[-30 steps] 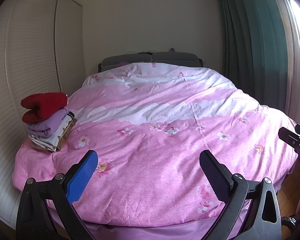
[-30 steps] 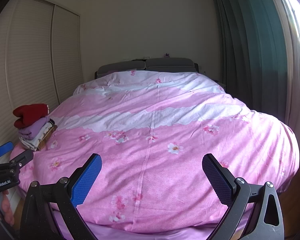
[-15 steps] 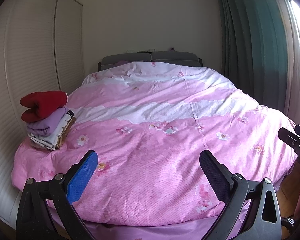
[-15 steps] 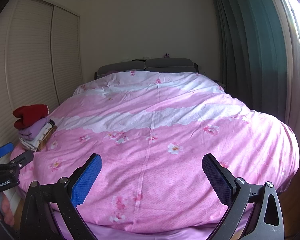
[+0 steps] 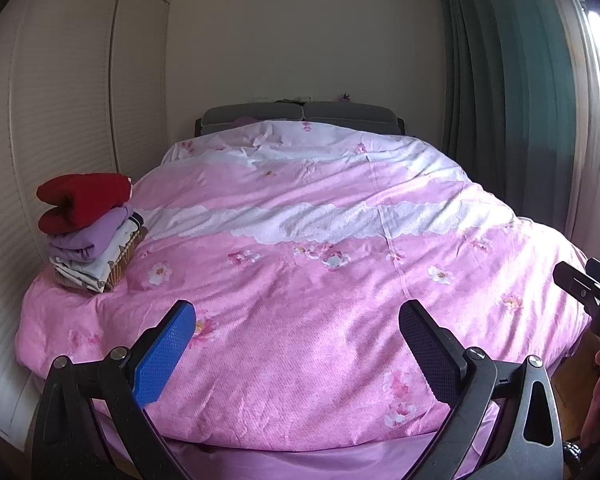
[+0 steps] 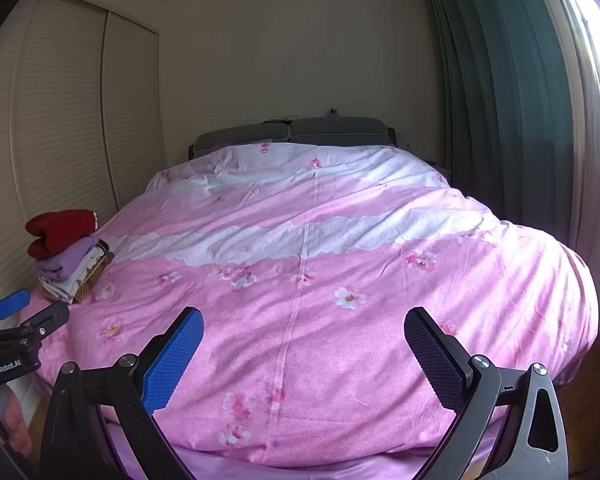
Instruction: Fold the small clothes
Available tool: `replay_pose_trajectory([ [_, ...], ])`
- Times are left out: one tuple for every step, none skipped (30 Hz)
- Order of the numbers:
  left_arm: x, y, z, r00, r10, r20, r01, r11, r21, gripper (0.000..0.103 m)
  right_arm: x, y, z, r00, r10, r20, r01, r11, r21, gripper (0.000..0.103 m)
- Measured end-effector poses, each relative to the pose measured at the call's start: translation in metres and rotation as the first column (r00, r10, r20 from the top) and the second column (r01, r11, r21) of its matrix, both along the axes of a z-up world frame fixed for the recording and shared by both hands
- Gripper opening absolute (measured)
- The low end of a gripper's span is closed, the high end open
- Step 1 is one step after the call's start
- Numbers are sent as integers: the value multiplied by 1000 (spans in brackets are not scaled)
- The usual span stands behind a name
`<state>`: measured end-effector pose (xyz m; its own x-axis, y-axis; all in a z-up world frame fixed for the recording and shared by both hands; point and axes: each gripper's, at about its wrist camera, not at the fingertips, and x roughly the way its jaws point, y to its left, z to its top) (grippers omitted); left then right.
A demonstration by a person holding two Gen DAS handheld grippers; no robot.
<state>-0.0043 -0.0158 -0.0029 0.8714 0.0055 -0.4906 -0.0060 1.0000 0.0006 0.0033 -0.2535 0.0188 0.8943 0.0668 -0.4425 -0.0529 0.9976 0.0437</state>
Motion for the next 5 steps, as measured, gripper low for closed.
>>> replay_pose_trajectory([
  [0,-2,0,1000,2,2,-2,1000,1,103,0,0,0,1000,0,0,0,1000,0,102],
  [0,0,0,1000,2,3,-2,1000,1,103,0,0,0,1000,0,0,0,1000,0,102],
  [0,0,1,1000,4,5,-4,1000,1,103,0,0,0,1000,1,1,-1,1000,0,102],
  [0,-1,1,1000,5,5,-5,1000,1,103,0,0,0,1000,1,1,-1,1000,0,102],
  [0,-1,1,1000,5,3,-5,1000,1,103,0,0,0,1000,0,1,0,1000,0,102],
])
